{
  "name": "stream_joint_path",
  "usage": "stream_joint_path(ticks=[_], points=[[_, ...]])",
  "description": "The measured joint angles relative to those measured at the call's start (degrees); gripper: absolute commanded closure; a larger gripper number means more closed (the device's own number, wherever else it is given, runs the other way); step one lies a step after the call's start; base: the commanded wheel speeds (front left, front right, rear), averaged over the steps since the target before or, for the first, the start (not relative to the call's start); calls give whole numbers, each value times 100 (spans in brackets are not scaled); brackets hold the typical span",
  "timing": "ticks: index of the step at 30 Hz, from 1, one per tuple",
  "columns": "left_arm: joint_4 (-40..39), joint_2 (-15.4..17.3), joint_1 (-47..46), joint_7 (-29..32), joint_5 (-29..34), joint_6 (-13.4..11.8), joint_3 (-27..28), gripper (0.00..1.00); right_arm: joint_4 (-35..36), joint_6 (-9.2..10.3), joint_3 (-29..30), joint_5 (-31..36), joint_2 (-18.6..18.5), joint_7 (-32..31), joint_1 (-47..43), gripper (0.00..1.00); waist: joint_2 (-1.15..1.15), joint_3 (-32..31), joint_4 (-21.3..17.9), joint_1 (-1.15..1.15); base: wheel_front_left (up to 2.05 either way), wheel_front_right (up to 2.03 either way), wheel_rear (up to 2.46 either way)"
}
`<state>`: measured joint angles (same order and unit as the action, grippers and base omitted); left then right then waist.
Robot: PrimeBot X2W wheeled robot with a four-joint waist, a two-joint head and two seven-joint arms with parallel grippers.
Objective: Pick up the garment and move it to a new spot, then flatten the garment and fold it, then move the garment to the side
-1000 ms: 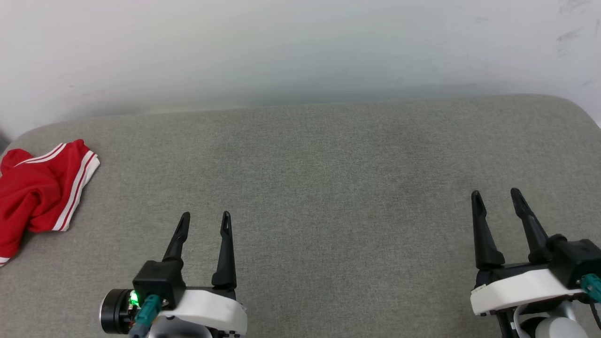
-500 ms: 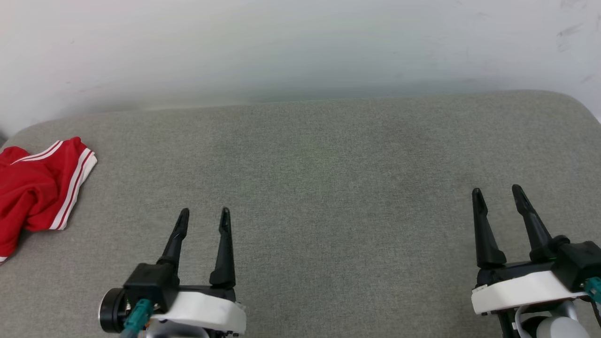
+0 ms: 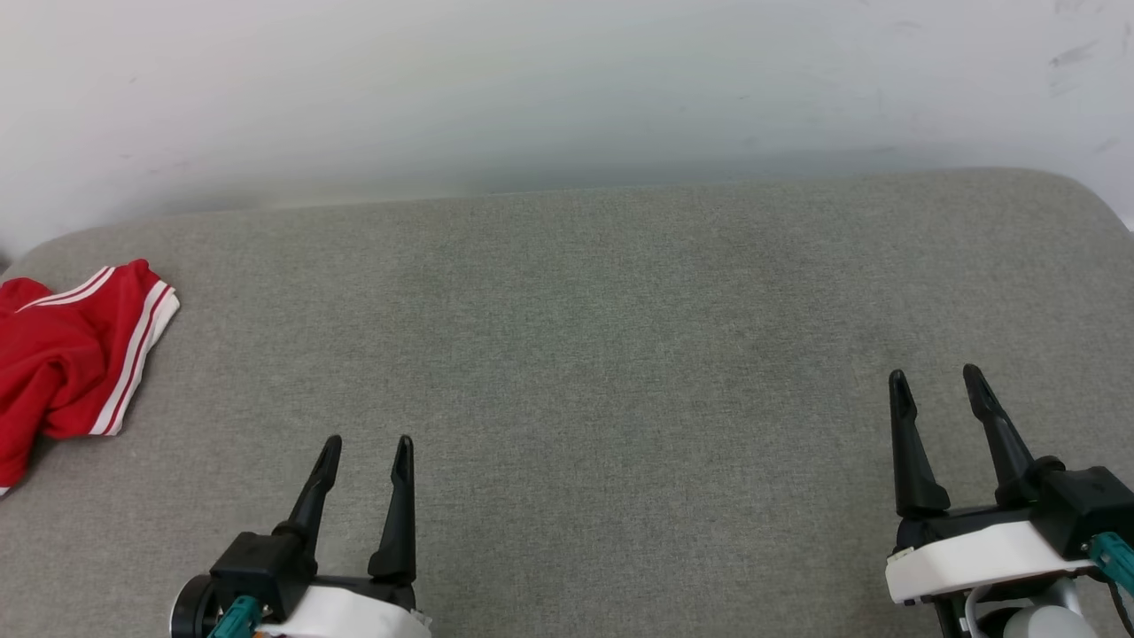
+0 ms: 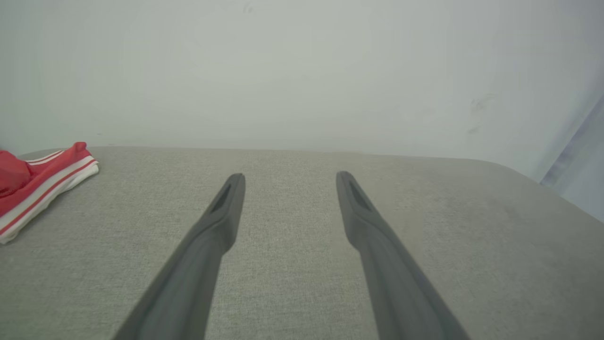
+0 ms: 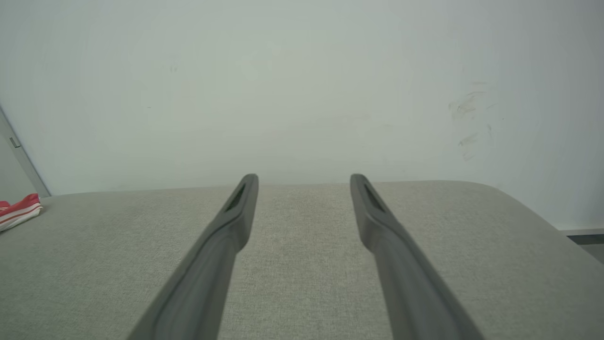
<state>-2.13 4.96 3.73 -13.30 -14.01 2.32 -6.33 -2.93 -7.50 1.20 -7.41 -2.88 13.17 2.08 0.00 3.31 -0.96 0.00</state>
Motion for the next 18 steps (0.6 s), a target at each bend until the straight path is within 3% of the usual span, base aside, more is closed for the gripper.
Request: stream_joint_path(ticks=[8,18], points=[[222,-164,48,-79,456,316,203,0,-65,0,-24,258,0,94,-4,0,1,1,-22,0,0,0,0],[192,-196,48,-160,869,434,266,0,-76,0,-21,556,0,190,-9,0,1,29,14,0,0,0,0]])
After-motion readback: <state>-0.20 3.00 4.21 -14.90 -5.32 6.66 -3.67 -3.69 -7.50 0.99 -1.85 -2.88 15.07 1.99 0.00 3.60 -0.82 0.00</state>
